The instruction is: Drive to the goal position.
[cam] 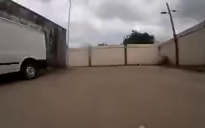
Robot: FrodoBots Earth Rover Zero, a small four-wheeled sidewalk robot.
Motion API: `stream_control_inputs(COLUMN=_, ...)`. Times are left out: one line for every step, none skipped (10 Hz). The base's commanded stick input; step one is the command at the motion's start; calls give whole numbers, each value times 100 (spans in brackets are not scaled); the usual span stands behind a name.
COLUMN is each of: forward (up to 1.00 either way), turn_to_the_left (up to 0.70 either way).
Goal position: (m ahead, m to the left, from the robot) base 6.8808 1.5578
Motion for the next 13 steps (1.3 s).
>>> stream_control_inputs(forward=100, turn_to_the_left=0)
stream_control_inputs(forward=100, turn_to_the_left=0)
stream_control_inputs(forward=100, turn_to_the_left=0)
stream_control_inputs(forward=100, turn_to_the_left=0)
stream_control_inputs(forward=100, turn_to_the_left=0)
stream_control_inputs(forward=100, turn_to_the_left=0)
stream_control_inputs(forward=100, turn_to_the_left=0)
stream_control_inputs(forward=100, turn_to_the_left=0)
stream_control_inputs(forward=100, turn_to_the_left=0)
stream_control_inputs(forward=100, turn_to_the_left=0)
stream_control_inputs(forward=100, turn_to_the_left=0)
stream_control_inputs(forward=100, turn_to_the_left=0)
stream_control_inputs(forward=100, turn_to_the_left=0)
